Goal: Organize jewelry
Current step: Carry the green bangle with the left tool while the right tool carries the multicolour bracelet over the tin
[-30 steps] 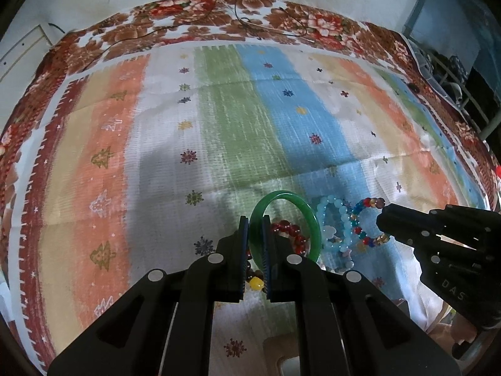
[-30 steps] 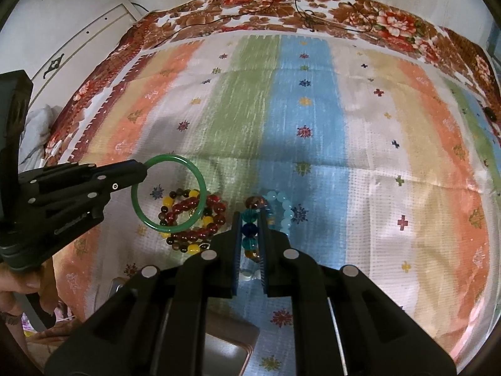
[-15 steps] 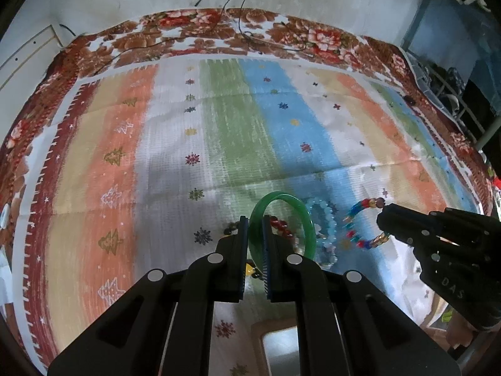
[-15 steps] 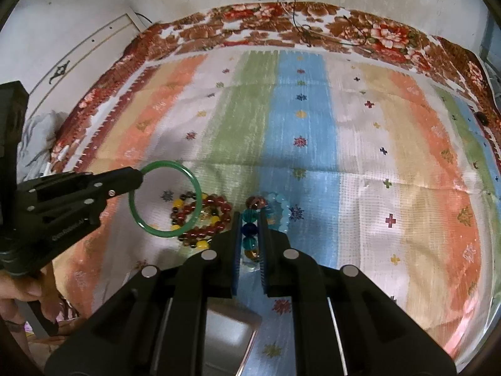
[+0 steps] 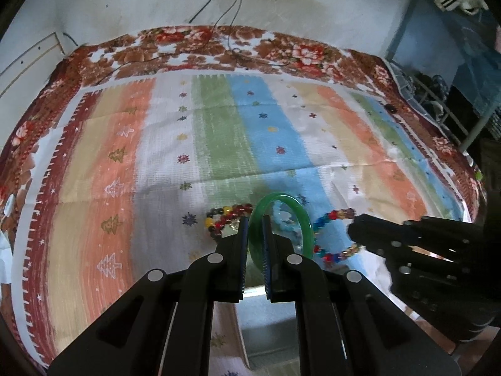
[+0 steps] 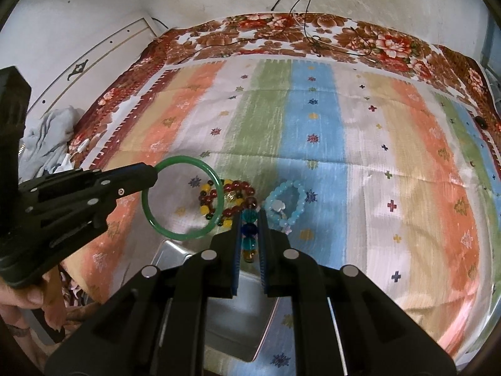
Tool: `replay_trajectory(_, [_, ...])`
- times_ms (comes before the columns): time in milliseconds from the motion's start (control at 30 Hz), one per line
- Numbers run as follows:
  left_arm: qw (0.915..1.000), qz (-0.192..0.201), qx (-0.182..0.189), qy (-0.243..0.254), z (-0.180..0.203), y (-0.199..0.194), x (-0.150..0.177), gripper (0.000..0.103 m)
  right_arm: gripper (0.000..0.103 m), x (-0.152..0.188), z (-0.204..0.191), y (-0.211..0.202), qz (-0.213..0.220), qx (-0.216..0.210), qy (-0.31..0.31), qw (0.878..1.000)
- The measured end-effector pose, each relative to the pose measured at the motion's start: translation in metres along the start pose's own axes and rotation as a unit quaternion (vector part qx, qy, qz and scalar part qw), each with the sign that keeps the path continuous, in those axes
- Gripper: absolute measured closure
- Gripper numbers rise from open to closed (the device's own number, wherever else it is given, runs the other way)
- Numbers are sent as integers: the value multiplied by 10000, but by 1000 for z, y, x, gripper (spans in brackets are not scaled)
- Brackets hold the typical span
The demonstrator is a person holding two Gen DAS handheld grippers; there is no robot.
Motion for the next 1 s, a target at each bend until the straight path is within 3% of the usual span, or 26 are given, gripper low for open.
replay_trajectory(633, [9999,92,-67,27,10,-23,60,95,92,65,-19,-21,-14,-192,-123,9997])
replay_trajectory(1000, [9998,-94,-195,49,9,-11,70,95,92,71,-21,-12,-146,-125,-163,9997])
Point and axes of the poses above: each gripper's, at about its wrist camera, not at the fingertips, and y roughly the way its jaws point, z to its right, x to its underside, the point moved 2 cm from there along y, roughly the way its jaws point, and after that the axes turned 10 degrees about -z, right-handed, at the moved point
